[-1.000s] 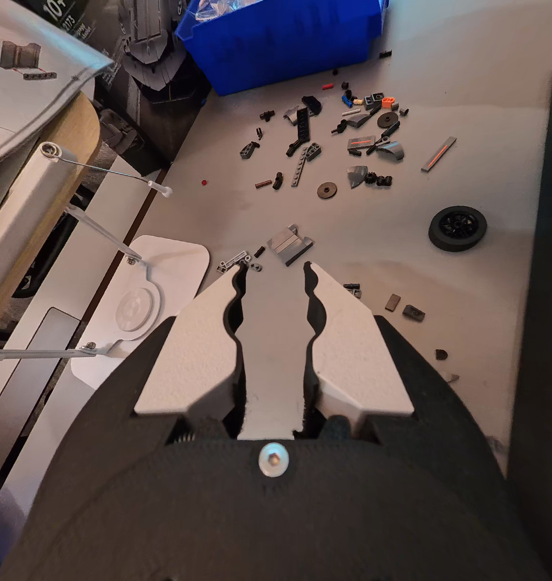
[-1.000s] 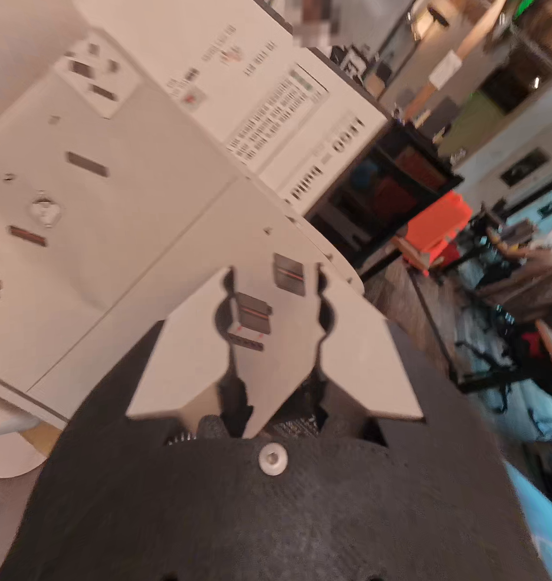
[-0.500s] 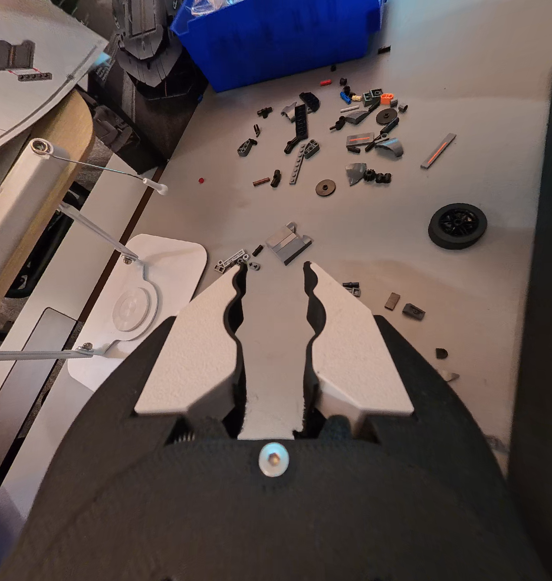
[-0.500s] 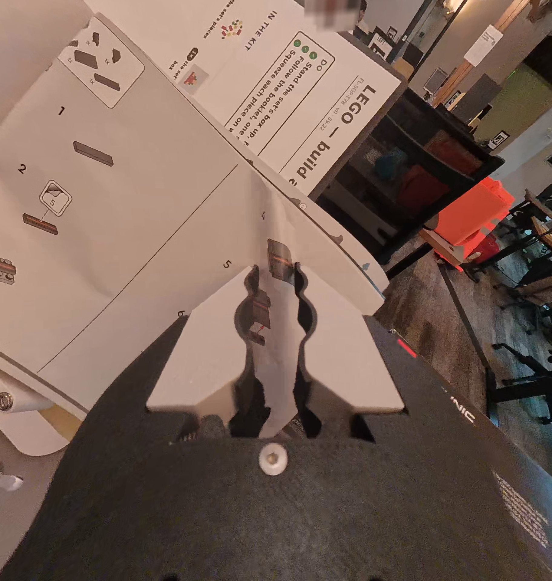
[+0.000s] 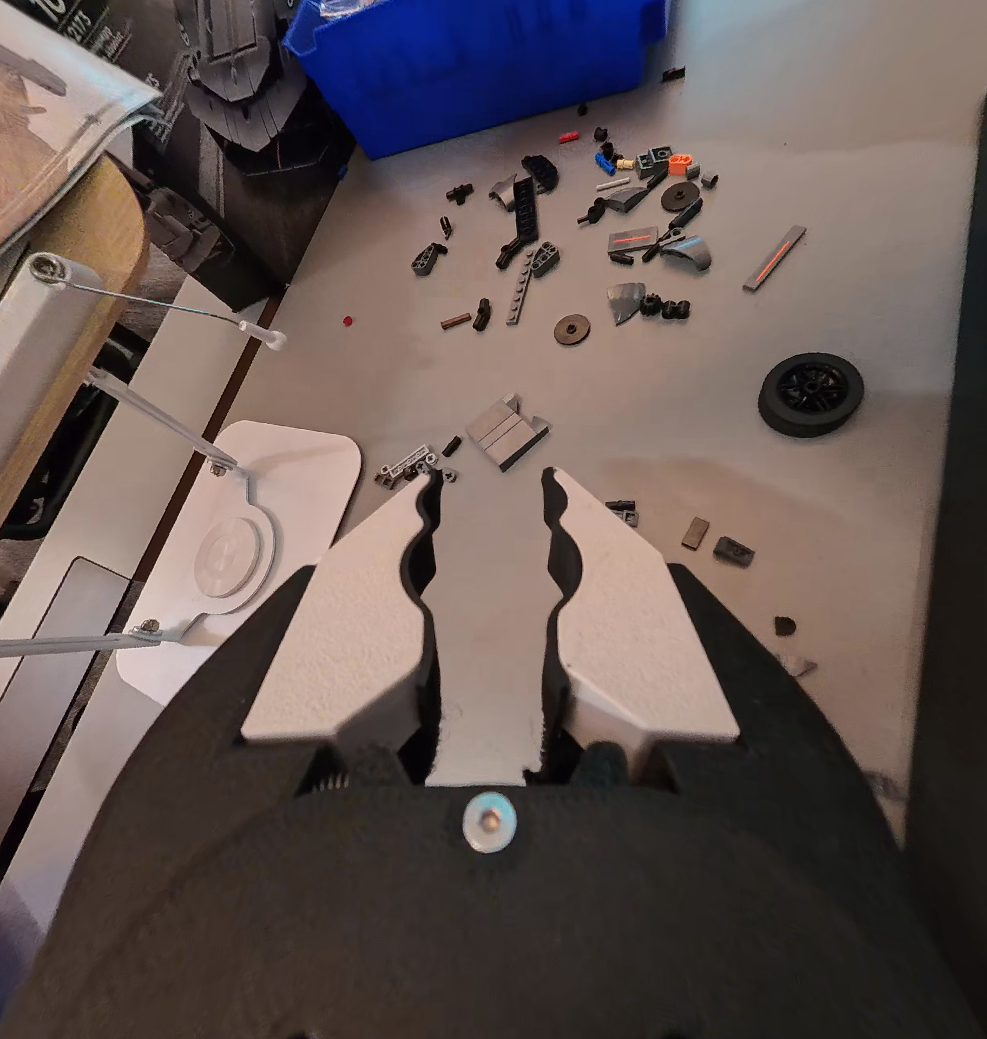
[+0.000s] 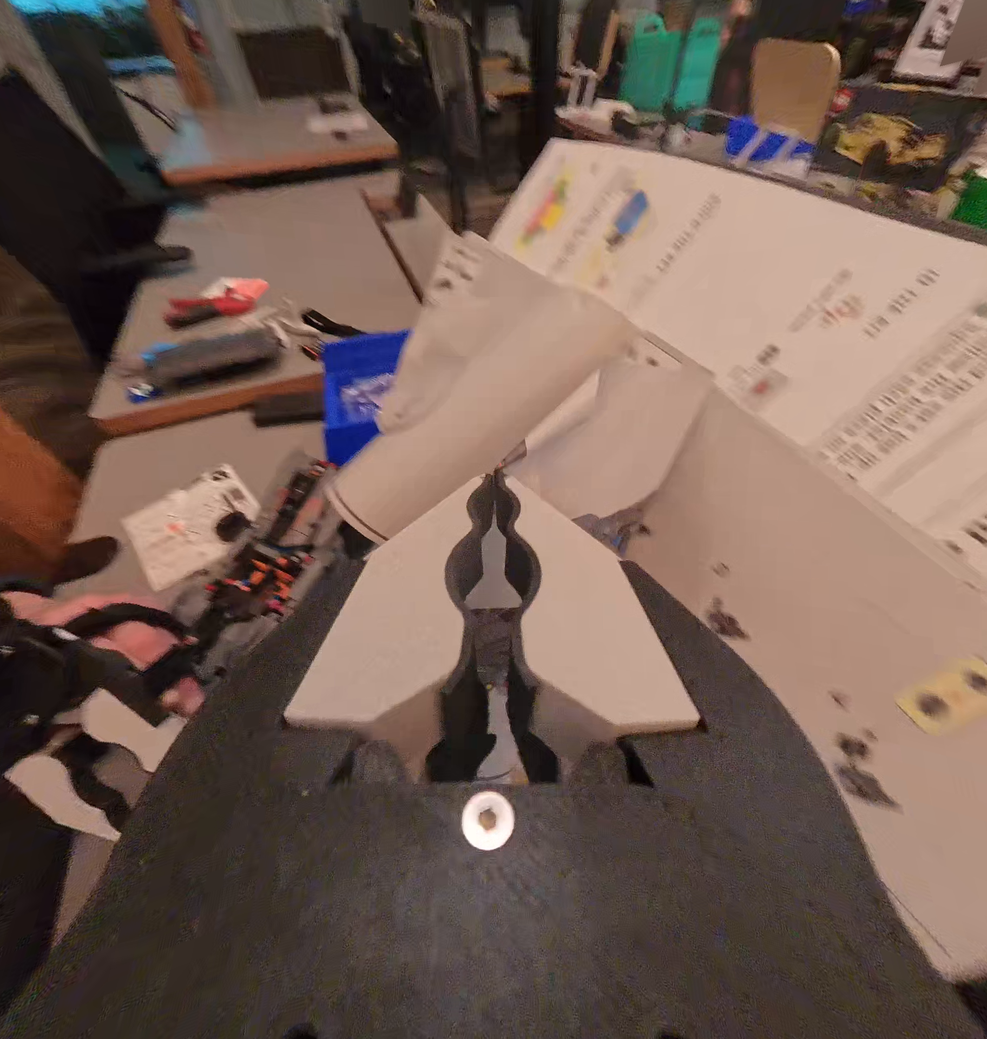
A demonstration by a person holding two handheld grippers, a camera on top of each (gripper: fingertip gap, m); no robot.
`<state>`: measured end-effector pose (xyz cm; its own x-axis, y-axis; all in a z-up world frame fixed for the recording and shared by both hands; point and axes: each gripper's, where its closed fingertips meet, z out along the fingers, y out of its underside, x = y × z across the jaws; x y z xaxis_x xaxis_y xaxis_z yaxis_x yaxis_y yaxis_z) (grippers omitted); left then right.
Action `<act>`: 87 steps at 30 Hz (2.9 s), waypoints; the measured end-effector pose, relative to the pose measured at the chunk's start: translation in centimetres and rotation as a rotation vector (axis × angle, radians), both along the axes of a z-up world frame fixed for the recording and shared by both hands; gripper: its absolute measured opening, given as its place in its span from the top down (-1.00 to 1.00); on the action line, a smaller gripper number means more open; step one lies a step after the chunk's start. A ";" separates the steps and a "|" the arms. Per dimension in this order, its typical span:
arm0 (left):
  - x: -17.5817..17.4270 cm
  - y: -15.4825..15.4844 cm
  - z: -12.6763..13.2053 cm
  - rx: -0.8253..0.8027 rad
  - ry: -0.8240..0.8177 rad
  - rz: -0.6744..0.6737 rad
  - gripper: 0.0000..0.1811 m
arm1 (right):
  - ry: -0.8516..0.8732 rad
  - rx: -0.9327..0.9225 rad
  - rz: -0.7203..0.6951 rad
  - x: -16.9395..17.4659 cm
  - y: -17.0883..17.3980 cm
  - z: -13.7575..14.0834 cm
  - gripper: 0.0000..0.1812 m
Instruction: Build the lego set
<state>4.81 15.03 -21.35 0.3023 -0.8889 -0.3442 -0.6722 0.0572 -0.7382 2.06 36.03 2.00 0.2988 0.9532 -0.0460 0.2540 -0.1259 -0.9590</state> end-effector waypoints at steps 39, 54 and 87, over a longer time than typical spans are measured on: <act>-0.1 -0.4 -0.1 0.035 0.053 -0.017 0.64 | -0.301 0.338 -0.261 -5.7 3.4 -6.0 0.44; -0.2 0.0 -1.5 0.005 0.076 -0.013 0.65 | -0.344 0.260 -0.560 12.5 11.0 -7.8 0.09; -3.3 3.0 2.4 0.000 -0.118 0.203 0.55 | -0.587 0.155 -0.107 10.5 -17.9 -14.8 0.44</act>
<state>1.47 18.01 -18.98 0.5131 -0.8056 -0.2960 -0.5793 -0.0705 -0.8121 12.56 18.15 -12.84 0.3263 0.8992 0.2915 0.7388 -0.0502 -0.6720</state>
